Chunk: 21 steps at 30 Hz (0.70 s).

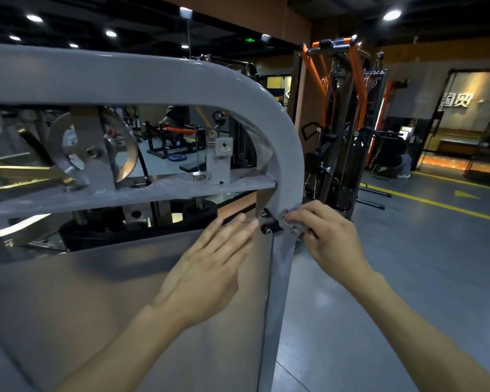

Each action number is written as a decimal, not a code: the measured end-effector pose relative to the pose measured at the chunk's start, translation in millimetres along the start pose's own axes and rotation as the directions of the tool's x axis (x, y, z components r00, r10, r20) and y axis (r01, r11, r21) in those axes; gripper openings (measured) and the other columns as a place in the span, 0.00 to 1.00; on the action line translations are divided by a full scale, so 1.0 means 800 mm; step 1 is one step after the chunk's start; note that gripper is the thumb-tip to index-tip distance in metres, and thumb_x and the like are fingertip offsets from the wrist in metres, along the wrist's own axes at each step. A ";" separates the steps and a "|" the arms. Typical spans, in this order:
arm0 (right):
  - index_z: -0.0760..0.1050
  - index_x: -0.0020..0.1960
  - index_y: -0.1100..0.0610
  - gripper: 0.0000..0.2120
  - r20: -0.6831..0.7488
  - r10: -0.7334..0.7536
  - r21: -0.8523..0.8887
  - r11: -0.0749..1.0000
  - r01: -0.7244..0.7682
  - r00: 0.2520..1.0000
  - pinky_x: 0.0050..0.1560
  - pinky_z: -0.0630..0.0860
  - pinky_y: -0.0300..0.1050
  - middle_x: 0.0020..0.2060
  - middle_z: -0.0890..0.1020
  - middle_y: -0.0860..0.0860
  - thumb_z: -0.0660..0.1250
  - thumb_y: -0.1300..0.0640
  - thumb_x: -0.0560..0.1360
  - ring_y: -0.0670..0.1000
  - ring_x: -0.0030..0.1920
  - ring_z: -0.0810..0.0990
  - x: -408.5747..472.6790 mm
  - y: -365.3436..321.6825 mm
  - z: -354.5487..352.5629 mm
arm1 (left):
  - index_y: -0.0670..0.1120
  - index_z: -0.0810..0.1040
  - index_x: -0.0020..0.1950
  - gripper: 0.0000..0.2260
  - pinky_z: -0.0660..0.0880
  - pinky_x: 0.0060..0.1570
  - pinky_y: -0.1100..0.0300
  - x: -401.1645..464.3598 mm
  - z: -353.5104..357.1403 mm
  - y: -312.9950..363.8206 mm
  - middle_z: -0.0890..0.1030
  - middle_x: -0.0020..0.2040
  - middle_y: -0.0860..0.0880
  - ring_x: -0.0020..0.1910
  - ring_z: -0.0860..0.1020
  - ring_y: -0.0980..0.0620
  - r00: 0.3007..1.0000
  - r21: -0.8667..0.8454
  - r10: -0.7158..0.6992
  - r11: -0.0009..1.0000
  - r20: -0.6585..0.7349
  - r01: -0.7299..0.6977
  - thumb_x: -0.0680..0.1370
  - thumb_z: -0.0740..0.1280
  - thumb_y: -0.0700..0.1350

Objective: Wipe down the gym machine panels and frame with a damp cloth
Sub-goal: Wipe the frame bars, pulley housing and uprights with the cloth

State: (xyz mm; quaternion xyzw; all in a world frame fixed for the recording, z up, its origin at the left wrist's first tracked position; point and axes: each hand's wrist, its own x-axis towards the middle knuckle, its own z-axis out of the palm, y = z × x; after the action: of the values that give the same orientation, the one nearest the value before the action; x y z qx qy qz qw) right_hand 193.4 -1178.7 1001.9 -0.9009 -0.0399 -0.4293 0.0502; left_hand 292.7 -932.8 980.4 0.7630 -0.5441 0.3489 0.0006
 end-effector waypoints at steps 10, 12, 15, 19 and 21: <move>0.83 0.55 0.59 0.15 -0.106 -0.004 0.039 0.999 0.008 0.994 0.53 0.77 0.44 0.54 0.77 0.54 0.70 0.73 0.73 0.53 0.53 0.78 0.061 -0.016 -0.035 | 0.46 0.68 0.80 0.31 0.41 0.81 0.45 0.001 -0.021 0.018 0.53 0.85 0.52 0.84 0.51 0.50 0.984 -0.111 -0.139 0.982 0.109 0.151 0.76 0.67 0.46; 0.82 0.54 0.59 0.16 -0.082 0.021 0.043 0.999 -0.018 0.996 0.50 0.77 0.47 0.52 0.77 0.54 0.69 0.74 0.71 0.55 0.51 0.77 0.042 -0.011 -0.022 | 0.47 0.64 0.82 0.30 0.36 0.81 0.46 0.002 -0.027 0.022 0.47 0.85 0.54 0.84 0.46 0.51 0.975 -0.156 -0.169 0.969 0.145 0.192 0.79 0.63 0.47; 0.82 0.52 0.58 0.18 0.055 0.086 0.039 0.995 -0.089 0.995 0.48 0.79 0.52 0.49 0.77 0.50 0.66 0.76 0.70 0.54 0.49 0.77 -0.003 -0.015 -0.004 | 0.49 0.58 0.84 0.30 0.32 0.80 0.48 0.007 -0.035 0.026 0.43 0.85 0.56 0.84 0.42 0.54 0.962 -0.183 -0.203 0.954 0.183 0.236 0.82 0.60 0.48; 0.82 0.52 0.57 0.19 0.239 0.068 0.022 0.997 -0.075 0.969 0.49 0.78 0.57 0.46 0.77 0.48 0.63 0.75 0.71 0.55 0.49 0.77 -0.020 -0.018 -0.008 | 0.49 0.59 0.84 0.29 0.33 0.80 0.47 0.010 -0.038 0.031 0.44 0.85 0.57 0.83 0.41 0.56 0.945 -0.200 -0.244 0.937 0.216 0.287 0.82 0.60 0.48; 0.81 0.52 0.54 0.17 0.154 0.087 0.016 0.996 -0.091 0.984 0.48 0.78 0.51 0.45 0.78 0.48 0.64 0.73 0.72 0.52 0.47 0.77 0.004 -0.015 -0.024 | 0.49 0.61 0.83 0.28 0.33 0.81 0.47 0.013 -0.040 0.032 0.45 0.85 0.57 0.83 0.41 0.56 0.939 -0.200 -0.256 0.932 0.232 0.303 0.82 0.60 0.48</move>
State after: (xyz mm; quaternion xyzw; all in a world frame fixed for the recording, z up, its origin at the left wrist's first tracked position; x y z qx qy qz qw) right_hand 179.3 -1169.0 1017.2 -0.9314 -0.0081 -0.3557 0.0764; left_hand 255.8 -939.6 1000.0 0.8589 -0.4638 0.1998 0.0847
